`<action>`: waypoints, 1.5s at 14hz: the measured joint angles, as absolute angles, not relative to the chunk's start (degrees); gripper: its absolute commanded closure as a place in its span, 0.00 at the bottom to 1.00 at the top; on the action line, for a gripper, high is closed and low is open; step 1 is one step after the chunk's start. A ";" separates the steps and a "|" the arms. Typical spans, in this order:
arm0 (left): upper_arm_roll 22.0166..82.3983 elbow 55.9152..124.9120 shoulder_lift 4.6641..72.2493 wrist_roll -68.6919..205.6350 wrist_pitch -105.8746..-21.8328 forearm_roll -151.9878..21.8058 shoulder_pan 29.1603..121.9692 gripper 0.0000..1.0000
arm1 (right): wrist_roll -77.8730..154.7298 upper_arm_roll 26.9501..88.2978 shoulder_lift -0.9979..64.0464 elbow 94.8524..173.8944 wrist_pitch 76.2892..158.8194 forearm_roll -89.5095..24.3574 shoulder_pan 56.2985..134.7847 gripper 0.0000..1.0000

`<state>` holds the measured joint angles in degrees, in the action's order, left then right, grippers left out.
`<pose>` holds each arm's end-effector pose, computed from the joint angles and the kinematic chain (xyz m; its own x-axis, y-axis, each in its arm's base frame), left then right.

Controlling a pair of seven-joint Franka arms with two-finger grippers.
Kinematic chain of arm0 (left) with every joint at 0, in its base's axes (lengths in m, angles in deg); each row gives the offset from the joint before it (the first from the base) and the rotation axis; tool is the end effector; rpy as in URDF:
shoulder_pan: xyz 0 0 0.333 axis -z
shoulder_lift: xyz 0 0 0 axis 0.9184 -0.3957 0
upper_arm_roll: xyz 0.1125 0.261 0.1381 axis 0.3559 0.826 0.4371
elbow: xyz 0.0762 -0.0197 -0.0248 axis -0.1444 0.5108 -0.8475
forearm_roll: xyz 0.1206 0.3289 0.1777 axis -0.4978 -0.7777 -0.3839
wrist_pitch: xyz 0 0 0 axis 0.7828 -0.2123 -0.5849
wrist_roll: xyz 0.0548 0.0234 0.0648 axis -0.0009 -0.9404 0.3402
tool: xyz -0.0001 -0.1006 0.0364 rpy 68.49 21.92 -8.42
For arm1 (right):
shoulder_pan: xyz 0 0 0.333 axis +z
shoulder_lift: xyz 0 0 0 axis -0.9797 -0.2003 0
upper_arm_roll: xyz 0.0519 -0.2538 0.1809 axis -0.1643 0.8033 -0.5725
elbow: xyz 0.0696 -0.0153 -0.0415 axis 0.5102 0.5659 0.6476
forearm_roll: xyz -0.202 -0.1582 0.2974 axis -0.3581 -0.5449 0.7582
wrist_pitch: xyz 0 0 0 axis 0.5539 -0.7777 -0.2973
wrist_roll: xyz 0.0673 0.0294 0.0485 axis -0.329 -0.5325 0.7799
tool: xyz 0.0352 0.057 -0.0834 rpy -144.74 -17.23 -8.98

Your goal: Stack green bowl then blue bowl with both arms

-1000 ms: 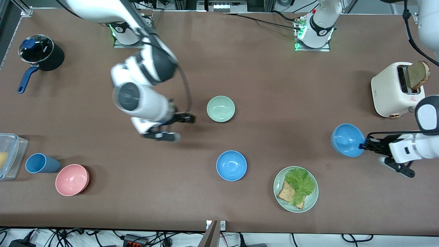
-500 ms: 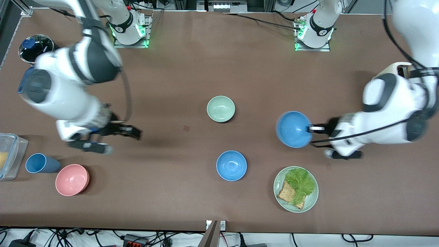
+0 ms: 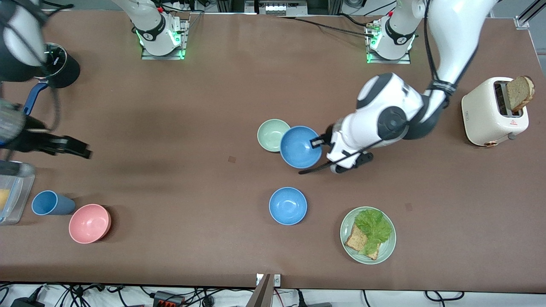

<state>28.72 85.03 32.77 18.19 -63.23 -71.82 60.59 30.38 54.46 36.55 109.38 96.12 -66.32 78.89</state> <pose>0.5745 -0.3375 0.3639 0.8569 0.3874 -0.3402 0.4614 -0.8706 0.1707 0.6565 -0.0111 0.5693 0.9959 -0.0860 0.0264 -0.0848 -0.9954 -0.0443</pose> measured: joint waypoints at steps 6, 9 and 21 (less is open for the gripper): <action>28.15 97.07 34.71 10.01 -79.04 -71.82 65.26 0.99 | 32.53 54.21 40.40 108.49 93.70 -66.32 75.94 0.00; 28.29 99.54 34.58 8.92 -81.83 -73.54 66.37 0.99 | 32.53 54.21 41.45 110.34 93.74 -66.86 76.09 0.00; 28.95 100.36 30.56 5.48 -85.99 -80.32 68.57 0.97 | 32.53 54.30 46.53 119.38 97.99 -68.94 76.75 0.00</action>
<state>28.95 100.36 30.56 5.48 -85.99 -80.32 68.57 32.53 54.30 46.53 119.38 97.99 -68.94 76.75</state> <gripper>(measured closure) 0.956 0.000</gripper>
